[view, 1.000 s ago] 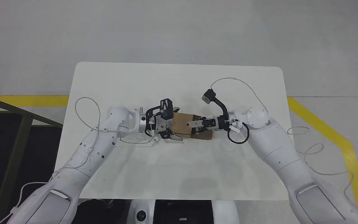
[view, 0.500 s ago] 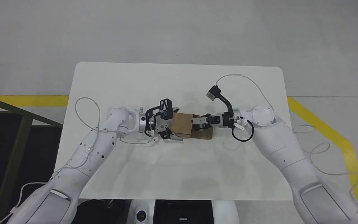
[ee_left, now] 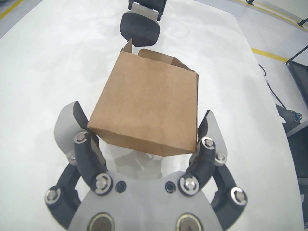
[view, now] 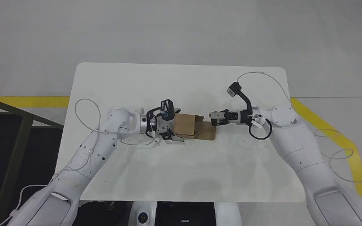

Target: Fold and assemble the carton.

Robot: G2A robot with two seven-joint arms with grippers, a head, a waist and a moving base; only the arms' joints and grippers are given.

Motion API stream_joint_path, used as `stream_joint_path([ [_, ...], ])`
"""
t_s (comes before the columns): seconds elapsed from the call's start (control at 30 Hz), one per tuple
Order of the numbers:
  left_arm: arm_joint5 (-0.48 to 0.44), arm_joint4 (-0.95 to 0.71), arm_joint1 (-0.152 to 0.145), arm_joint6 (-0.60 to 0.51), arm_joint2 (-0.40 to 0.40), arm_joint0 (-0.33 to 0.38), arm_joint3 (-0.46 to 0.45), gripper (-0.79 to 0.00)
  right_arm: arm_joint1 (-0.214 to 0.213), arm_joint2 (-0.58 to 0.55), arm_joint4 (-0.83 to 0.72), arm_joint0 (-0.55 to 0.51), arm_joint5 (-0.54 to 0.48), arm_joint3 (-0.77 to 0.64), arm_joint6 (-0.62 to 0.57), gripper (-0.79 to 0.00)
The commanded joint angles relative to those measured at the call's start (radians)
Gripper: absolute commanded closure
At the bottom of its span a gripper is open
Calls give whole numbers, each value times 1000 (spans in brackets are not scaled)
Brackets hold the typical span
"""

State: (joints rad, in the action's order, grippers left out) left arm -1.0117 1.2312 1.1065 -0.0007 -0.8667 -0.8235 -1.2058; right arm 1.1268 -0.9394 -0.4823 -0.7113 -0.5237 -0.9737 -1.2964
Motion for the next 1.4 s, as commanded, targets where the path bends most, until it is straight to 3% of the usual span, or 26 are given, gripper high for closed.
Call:
stream_joint_path([
  [0.0,-1,-1,1,1,0,0,0,-785,4,14,7,13,-2,0,2,-785],
  [0.33,-1,1,3,0,0,1,2,-785,31,130,15,73,-12,4,12,-785],
  [0.67,-1,4,4,3,2,1,1,-785,26,205,-16,82,-14,-9,14,-785],
  [1.37,-1,3,6,2,5,1,0,-785,56,267,-183,46,-95,71,95,-785],
])
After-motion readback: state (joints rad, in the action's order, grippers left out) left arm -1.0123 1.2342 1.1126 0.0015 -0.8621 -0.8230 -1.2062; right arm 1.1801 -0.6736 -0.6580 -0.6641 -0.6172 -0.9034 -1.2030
